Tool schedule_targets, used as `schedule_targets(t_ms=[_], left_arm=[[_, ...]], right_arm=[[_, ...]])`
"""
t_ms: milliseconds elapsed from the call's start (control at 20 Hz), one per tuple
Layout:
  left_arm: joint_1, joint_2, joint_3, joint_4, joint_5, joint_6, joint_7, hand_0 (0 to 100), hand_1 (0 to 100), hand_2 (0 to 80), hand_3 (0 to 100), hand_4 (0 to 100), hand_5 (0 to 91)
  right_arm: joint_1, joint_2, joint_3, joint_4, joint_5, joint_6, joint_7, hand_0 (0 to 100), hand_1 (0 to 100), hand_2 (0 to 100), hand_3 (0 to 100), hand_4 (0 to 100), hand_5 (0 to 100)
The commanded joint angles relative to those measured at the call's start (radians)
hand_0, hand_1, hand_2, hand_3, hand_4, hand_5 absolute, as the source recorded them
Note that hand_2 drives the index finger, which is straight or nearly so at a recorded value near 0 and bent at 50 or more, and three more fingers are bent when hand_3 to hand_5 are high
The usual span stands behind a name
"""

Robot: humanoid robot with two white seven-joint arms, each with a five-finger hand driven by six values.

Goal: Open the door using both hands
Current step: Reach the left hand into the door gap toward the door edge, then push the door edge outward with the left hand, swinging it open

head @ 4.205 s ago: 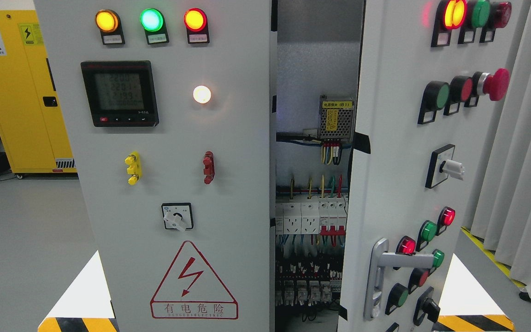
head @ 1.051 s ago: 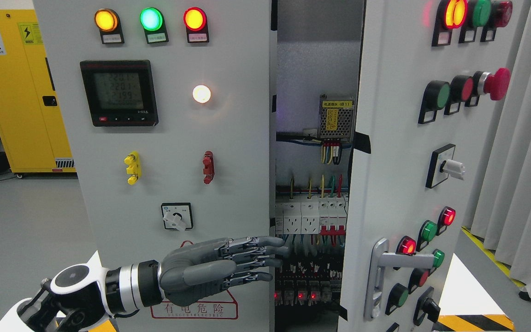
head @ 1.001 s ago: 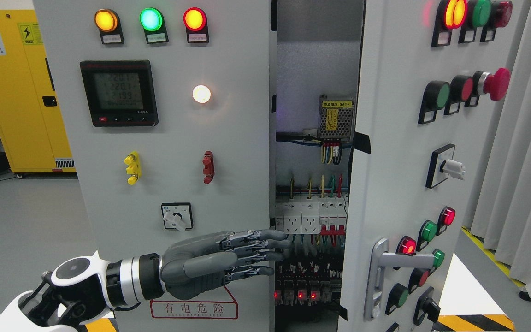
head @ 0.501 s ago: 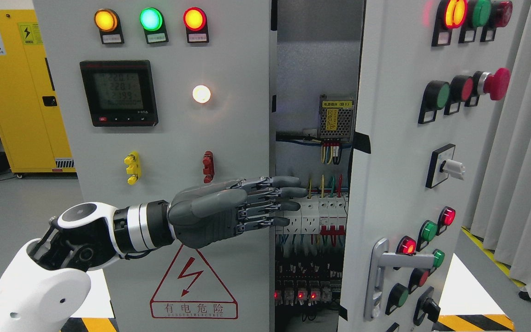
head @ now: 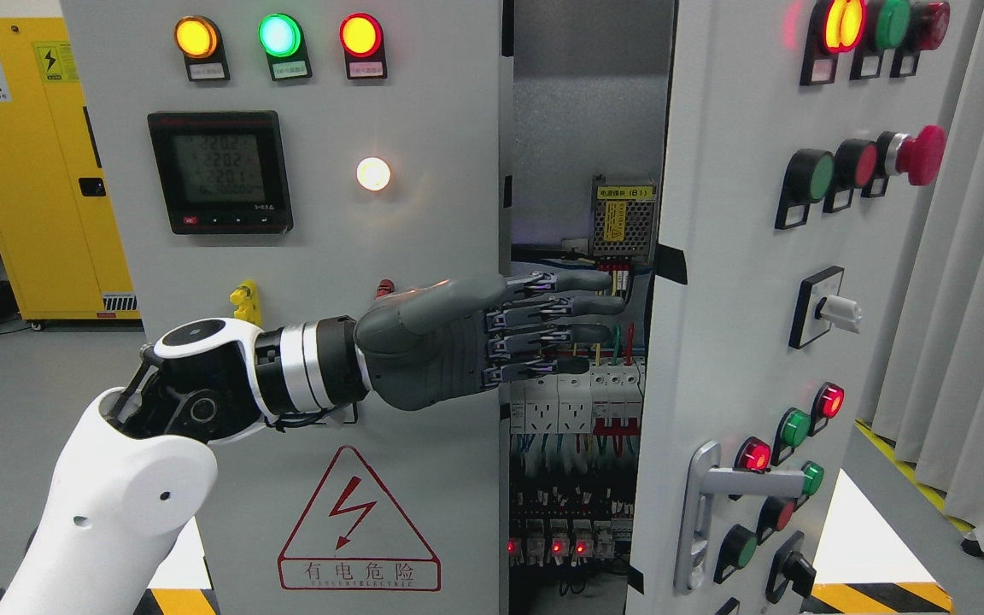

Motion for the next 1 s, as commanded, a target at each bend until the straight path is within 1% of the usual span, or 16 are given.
schedule_targets(t_ms=[0, 250, 501, 951], left_arm=[[-0.029, -0.125, 0.007, 0.054, 0.005, 0.004, 0.001, 12, 56, 0.0, 0, 0, 0.0], [-0.027, -0.168, -0.005, 0.054, 0.000, 0.007, 0.001, 12, 56, 0.0, 0, 0, 0.0], [-0.027, -0.226, -0.019, 0.079, -0.024, 0.006, 0.002, 12, 56, 0.0, 0, 0, 0.0], [-0.027, -0.257, -0.021, 0.092, -0.032, 0.007, 0.002, 12, 56, 0.0, 0, 0, 0.0]], right_arm=[[-0.005, 0.030, 0.000, 0.000, 0.000, 0.000, 0.000, 0, 50, 4, 0, 0, 0], [-0.005, 0.030, 0.000, 0.000, 0.000, 0.000, 0.000, 0, 50, 4, 0, 0, 0], [-0.003, 0.029, 0.000, 0.000, 0.000, 0.000, 0.000, 0, 50, 4, 0, 0, 0], [-0.003, 0.029, 0.000, 0.000, 0.000, 0.000, 0.000, 0, 50, 4, 0, 0, 0]])
